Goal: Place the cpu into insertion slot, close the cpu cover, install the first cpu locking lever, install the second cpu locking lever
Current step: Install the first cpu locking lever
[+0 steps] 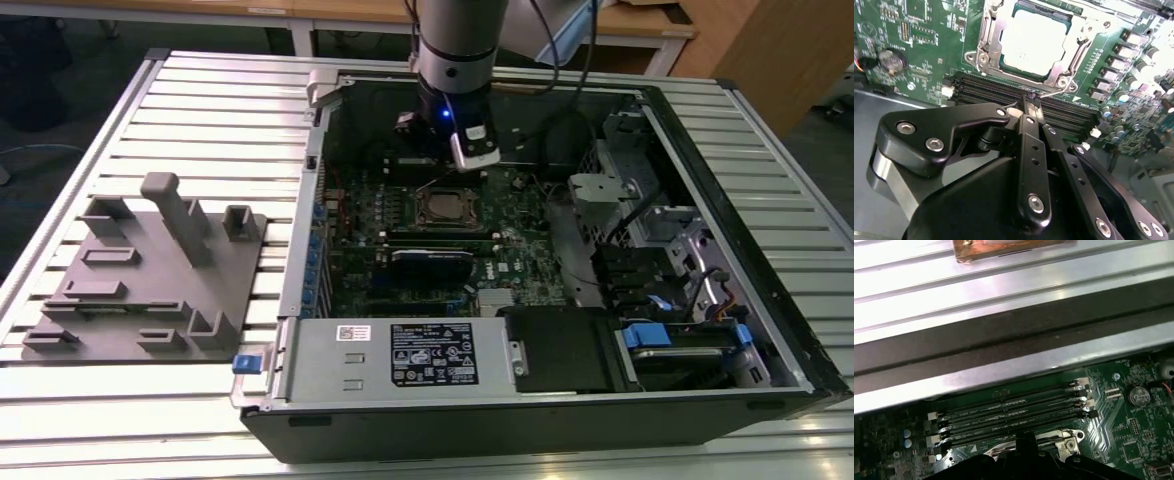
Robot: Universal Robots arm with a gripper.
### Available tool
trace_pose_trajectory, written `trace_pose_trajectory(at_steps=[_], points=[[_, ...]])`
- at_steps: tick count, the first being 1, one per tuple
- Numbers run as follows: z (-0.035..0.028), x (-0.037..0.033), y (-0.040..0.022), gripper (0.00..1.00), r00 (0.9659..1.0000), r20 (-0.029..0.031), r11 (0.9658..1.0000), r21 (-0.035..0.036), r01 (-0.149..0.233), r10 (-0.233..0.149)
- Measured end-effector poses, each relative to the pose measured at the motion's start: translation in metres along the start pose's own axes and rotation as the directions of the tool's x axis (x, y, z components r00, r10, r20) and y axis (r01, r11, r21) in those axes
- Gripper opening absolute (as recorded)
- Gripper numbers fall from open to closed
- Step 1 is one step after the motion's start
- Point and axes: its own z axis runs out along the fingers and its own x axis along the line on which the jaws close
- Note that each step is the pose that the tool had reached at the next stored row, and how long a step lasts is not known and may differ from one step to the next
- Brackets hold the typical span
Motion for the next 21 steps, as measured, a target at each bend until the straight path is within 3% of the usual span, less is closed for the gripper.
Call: trace_pose_trajectory(at_steps=[14, 21], points=[[-0.0011, 0.0, 0.0002, 0.11, 1.0, 0.0014, 1.0, 0.0001, -0.007, 0.007], [0.0006, 0.0, -0.0001, 0.11, 0.9987, 0.0156, 0.9988, -0.0025, -0.048, 0.048]])
